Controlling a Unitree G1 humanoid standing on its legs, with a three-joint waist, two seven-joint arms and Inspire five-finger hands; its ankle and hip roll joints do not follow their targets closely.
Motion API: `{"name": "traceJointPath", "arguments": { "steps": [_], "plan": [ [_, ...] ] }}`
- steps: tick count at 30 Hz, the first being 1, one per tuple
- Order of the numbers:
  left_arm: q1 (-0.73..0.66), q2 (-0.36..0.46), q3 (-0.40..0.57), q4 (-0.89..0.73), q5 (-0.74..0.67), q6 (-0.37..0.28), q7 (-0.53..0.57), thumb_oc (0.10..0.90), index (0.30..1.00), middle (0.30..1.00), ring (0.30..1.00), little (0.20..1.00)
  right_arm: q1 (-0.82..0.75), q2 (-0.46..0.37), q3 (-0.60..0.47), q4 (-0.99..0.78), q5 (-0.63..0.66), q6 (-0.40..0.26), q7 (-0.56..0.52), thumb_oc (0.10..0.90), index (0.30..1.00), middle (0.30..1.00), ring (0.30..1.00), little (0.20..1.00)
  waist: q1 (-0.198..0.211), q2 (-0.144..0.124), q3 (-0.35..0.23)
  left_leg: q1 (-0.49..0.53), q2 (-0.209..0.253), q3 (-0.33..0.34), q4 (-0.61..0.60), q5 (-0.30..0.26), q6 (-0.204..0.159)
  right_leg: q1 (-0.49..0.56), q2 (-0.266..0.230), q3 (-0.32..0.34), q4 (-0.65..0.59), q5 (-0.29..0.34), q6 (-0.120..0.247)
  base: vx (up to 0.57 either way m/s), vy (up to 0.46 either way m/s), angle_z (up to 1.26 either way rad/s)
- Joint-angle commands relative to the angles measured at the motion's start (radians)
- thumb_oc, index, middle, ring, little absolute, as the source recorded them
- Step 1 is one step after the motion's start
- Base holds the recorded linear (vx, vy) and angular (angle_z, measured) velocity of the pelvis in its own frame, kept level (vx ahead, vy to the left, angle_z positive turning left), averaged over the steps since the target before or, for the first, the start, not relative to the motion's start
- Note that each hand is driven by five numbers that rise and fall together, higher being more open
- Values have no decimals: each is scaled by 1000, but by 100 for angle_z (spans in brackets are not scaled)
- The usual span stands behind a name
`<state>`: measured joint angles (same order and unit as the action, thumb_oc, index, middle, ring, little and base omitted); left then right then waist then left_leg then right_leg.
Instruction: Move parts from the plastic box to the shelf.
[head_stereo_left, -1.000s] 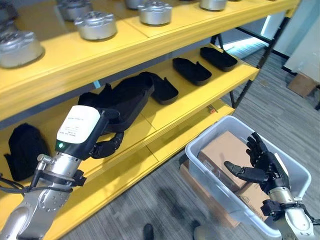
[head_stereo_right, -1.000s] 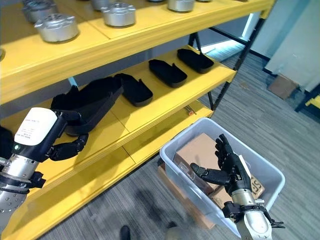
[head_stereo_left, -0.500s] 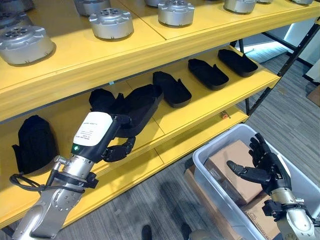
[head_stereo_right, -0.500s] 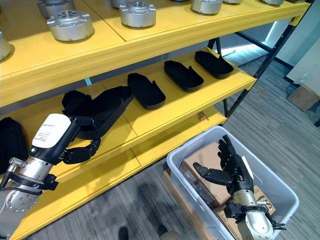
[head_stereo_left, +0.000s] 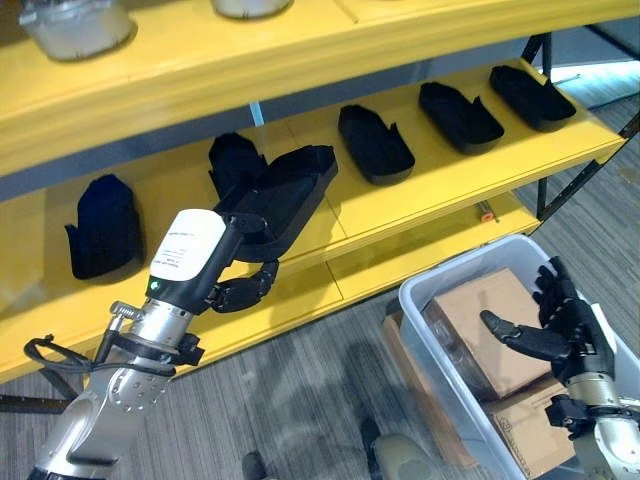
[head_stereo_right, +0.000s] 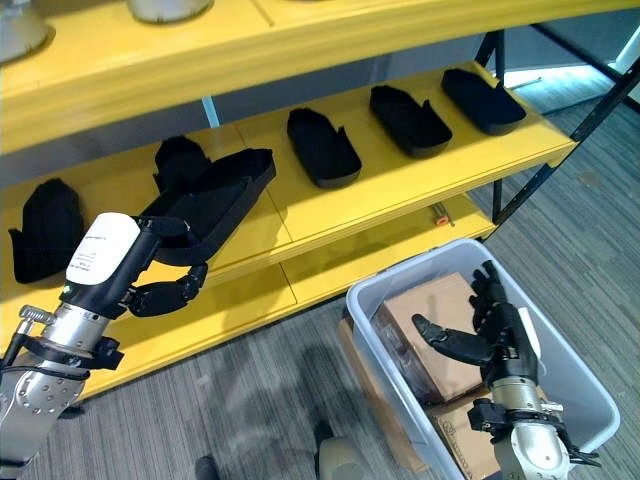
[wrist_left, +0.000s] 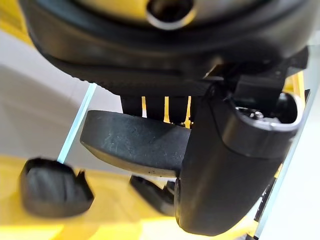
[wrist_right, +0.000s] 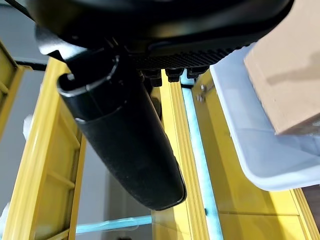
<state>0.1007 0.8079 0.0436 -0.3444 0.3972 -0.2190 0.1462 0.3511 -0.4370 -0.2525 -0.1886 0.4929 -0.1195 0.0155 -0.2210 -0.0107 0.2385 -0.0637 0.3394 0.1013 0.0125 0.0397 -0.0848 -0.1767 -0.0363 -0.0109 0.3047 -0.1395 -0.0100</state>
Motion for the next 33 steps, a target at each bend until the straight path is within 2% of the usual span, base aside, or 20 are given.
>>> {"name": "traceJointPath", "arguments": {
  "steps": [1, 3, 4, 6, 8, 11, 18, 19, 21, 22, 24, 25, 26, 27, 28, 29, 31, 32, 33],
  "plan": [
    [-104, 10, 106, -105, -38, -44, 127, 400, 300, 300, 300, 300, -20, -49, -22, -94, 35, -138, -8, 900, 1000, 1000, 1000, 1000, -25, 32, -62, 2, 59, 59, -100, 172, -74, 1, 26, 89, 32, -55, 56, 36, 215, -3],
    [-111, 27, 100, -105, -35, -47, 128, 400, 300, 300, 300, 300, -21, -50, -17, -97, 32, -139, -13, 900, 1000, 1000, 1000, 1000, -19, 41, -61, -4, 62, 46, -100, 180, -87, -7, 25, 90, 36, -54, 63, 43, 210, 9],
    [-94, 34, 108, -100, -33, -46, 131, 400, 300, 300, 300, 300, -21, -42, -8, -100, 27, -140, -12, 900, 1000, 1000, 1000, 1000, -10, 50, -62, 4, 46, 35, -100, 144, -82, -7, 5, 100, 24, -47, 77, 83, 270, 7],
    [-93, 37, 107, -102, -32, -44, 128, 400, 300, 300, 300, 300, -20, -38, -7, -106, 26, -139, -13, 900, 1000, 1000, 1000, 1000, -8, 49, -64, 3, 37, 48, -96, 140, -81, 6, -10, 95, 9, -38, 85, 96, 256, 2],
    [-94, 47, 108, -102, -34, -46, 137, 400, 300, 300, 300, 300, -24, -30, 5, -103, 22, -130, -8, 900, 1000, 1000, 1000, 1000, 1, 36, -64, -7, -1, 51, -41, 91, -73, 52, -59, 106, -47, -8, 113, 101, 279, 16],
    [-111, 58, 100, -98, -33, -46, 141, 400, 300, 300, 300, 300, -32, -23, 8, -95, 14, -127, -15, 900, 1000, 1000, 1000, 1000, 4, 20, -66, -28, -26, 62, 25, 48, -69, 100, -101, 98, -109, 16, 129, 76, 217, 13],
    [-105, 74, 114, -104, -26, -41, 150, 400, 300, 300, 300, 300, -44, -5, 8, -91, 8, -114, -17, 900, 1000, 1000, 1000, 1000, 16, -13, -99, -52, -70, 49, 94, -23, -53, 168, -172, 78, -212, 71, 167, 85, 179, 11],
    [-101, 80, 121, -105, -26, -39, 154, 400, 300, 300, 300, 300, -54, -5, 12, -93, 4, -113, -17, 900, 1000, 1000, 1000, 1000, 23, -25, -103, -69, -87, 40, 133, -56, -42, 178, -194, 77, -233, 93, 176, 42, 137, 13],
    [-93, 84, 132, -107, -22, -38, 160, 400, 300, 300, 300, 300, -62, -4, 17, -93, 4, -112, -18, 900, 1000, 1000, 1000, 1000, 26, -33, -104, -81, -94, 43, 168, -82, -32, 180, -210, 81, -241, 104, 185, 51, 217, 12],
    [-92, 99, 142, -109, -18, -36, 164, 400, 300, 300, 300, 300, -69, 2, 18, -94, 4, -111, -21, 900, 1000, 1000, 1000, 1000, 36, -44, -102, -111, -104, 42, 228, -117, -17, 182, -235, 78, -244, 133, 196, 49, 278, 2],
    [-92, 113, 144, -111, -12, -38, 167, 400, 300, 300, 300, 300, -71, 8, 22, -95, 7, -111, -21, 900, 1000, 1000, 1000, 1000, 39, -47, -105, -141, -122, 37, 272, -150, -1, 183, -266, 71, -254, 200, 208, 31, 238, 2],
    [-93, 114, 144, -111, -12, -38, 168, 400, 300, 300, 300, 300, -71, 9, 22, -95, 7, -111, -21, 900, 1000, 1000, 1000, 1000, 39, -48, -107, -145, -125, 37, 276, -152, 1, 184, -269, 70, -261, 205, 210, 33, 193, 18],
    [-96, 123, 144, -112, -7, -39, 169, 400, 300, 300, 300, 300, -73, 14, 26, -97, 5, -110, -20, 900, 1000, 1000, 1000, 1000, 39, -48, -111, -149, -140, 34, 278, -162, 14, 179, -284, 70, -260, 245, 211, 49, 304, 17],
    [-100, 139, 145, -113, -5, -40, 174, 400, 300, 300, 300, 300, -86, 21, 43, -94, 3, -109, -23, 900, 1000, 1000, 1000, 1000, 38, -41, -106, -143, -163, 40, 272, -181, 40, 154, -301, 80, -238, 331, 202, 39, 414, 17],
    [-98, 145, 153, -115, -5, -40, 179, 400, 300, 300, 300, 300, -100, 25, 58, -90, 1, -109, -23, 900, 1000, 1000, 1000, 1000, 42, -38, -104, -136, -176, 55, 253, -173, 54, 123, -305, 84, -214, 369, 193, 10, 483, 7],
    [-92, 140, 159, -116, -6, -38, 184, 400, 300, 300, 300, 300, -114, 26, 74, -85, -1, -109, -24, 900, 1000, 1000, 1000, 1000, 51, -29, -94, -116, -182, 75, 230, -168, 65, 94, -297, 43, -183, 353, 184, -10, 394, -13],
    [-68, 126, 182, -119, 1, -31, 185, 400, 300, 300, 300, 300, -130, 30, 98, -71, -3, -107, -17, 900, 1000, 1000, 1000, 1000, 63, -17, -83, -67, -208, 113, 172, -167, 78, 64, -247, -37, -119, 272, 171, 32, 416, -43],
    [-53, 116, 191, -118, 4, -29, 177, 400, 300, 300, 300, 300, -128, 25, 104, -66, -3, -105, -9, 900, 1000, 1000, 1000, 1000, 50, -16, -82, -35, -229, 121, 129, -155, 87, 38, -155, -33, -80, 192, 154, 81, 377, -49],
    [-43, 101, 196, -121, 3, -29, 164, 400, 300, 300, 300, 300, -120, 22, 105, -66, 3, -103, 5, 900, 1000, 1000, 1000, 1000, 37, -17, -83, -9, -241, 128, 95, -146, 89, 12, -82, -10, -50, 140, 152, 110, 385, -47]
  ]
}}
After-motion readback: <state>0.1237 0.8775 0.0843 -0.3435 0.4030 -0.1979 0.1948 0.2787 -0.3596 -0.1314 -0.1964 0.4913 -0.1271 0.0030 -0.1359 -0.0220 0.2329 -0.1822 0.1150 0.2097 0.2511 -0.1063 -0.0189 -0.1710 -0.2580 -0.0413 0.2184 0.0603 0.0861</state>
